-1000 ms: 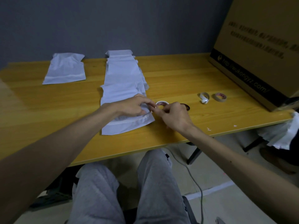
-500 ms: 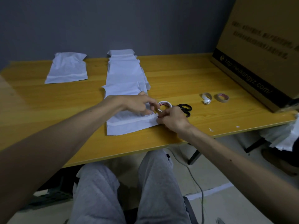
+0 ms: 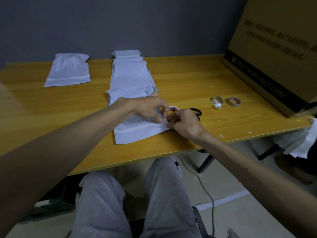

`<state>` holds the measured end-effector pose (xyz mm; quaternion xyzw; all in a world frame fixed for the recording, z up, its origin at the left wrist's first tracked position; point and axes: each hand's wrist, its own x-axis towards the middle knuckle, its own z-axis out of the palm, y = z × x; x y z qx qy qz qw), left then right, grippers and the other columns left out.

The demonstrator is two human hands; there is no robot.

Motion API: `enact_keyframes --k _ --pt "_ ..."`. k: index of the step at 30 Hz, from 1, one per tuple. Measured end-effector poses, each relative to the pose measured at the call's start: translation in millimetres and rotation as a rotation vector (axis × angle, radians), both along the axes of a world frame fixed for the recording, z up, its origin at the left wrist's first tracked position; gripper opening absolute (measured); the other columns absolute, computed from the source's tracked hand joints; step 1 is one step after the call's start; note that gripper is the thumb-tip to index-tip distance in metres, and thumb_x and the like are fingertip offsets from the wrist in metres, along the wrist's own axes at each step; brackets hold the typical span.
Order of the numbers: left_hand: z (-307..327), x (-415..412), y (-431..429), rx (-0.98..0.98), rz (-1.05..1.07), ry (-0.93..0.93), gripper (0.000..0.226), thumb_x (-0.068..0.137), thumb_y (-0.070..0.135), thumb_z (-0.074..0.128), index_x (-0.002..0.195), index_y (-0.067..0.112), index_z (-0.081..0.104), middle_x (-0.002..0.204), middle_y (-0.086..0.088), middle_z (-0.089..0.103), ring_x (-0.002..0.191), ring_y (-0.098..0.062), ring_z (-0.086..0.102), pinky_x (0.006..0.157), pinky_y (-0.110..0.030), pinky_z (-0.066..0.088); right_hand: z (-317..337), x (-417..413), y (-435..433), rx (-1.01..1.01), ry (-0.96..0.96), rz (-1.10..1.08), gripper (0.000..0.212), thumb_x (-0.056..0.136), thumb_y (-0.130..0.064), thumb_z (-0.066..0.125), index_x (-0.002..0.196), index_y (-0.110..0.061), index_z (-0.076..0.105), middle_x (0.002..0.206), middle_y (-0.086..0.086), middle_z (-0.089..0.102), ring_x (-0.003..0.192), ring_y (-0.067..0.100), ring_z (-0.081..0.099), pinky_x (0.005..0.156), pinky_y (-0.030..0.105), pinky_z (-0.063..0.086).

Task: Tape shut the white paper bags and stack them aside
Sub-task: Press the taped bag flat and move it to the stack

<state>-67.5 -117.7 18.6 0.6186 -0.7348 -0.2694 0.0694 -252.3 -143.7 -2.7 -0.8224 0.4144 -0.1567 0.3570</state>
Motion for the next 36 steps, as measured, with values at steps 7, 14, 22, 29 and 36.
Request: enact_keyframes --k 7,14,22,29,36 --pt "1 -5 4 -0.054 0.026 0.14 0.014 0.084 0.008 0.072 0.085 0.016 0.06 0.085 0.005 0.061 0.085 -0.012 0.056 0.077 -0.027 0.046 -4 -6 -1 -0.039 -0.094 -0.009 0.025 0.08 -0.009 0.072 0.09 -0.017 0.051 0.075 -0.005 0.07 0.07 0.003 0.06 0.057 0.015 0.04" --pt "-6 -11 10 -0.014 0.197 0.328 0.03 0.083 0.0 0.068 0.108 0.006 0.053 0.083 0.0 0.066 0.073 -0.012 0.058 0.063 -0.024 0.047 -10 -8 3 -0.215 -0.08 0.032 0.015 0.083 -0.008 0.069 0.093 -0.018 0.064 0.082 -0.002 0.068 0.063 -0.002 0.054 0.056 0.006 0.038" --pt "-10 -12 11 -0.106 0.266 0.312 0.03 0.078 0.004 0.074 0.101 0.008 0.057 0.074 0.008 0.066 0.072 -0.009 0.055 0.069 -0.021 0.044 -17 -5 3 -0.343 -0.05 -0.006 0.019 0.085 -0.013 0.067 0.102 -0.013 0.073 0.095 0.002 0.074 0.075 0.012 0.061 0.074 0.021 0.047" --pt "-7 -15 12 -0.131 0.281 0.29 0.029 0.077 0.004 0.076 0.098 0.009 0.058 0.075 0.008 0.067 0.074 -0.009 0.059 0.062 -0.012 0.044 -21 -1 6 -0.389 -0.087 -0.088 0.014 0.088 -0.024 0.065 0.092 -0.016 0.077 0.082 0.007 0.072 0.068 0.022 0.061 0.065 0.04 0.051" --pt "-4 -14 12 -0.126 0.284 0.304 0.029 0.078 0.002 0.076 0.101 0.006 0.058 0.076 0.006 0.067 0.073 -0.01 0.059 0.061 -0.012 0.046 -25 5 10 -0.392 -0.08 -0.159 0.016 0.085 -0.02 0.068 0.099 -0.018 0.076 0.09 0.005 0.074 0.078 0.024 0.066 0.071 0.038 0.053"
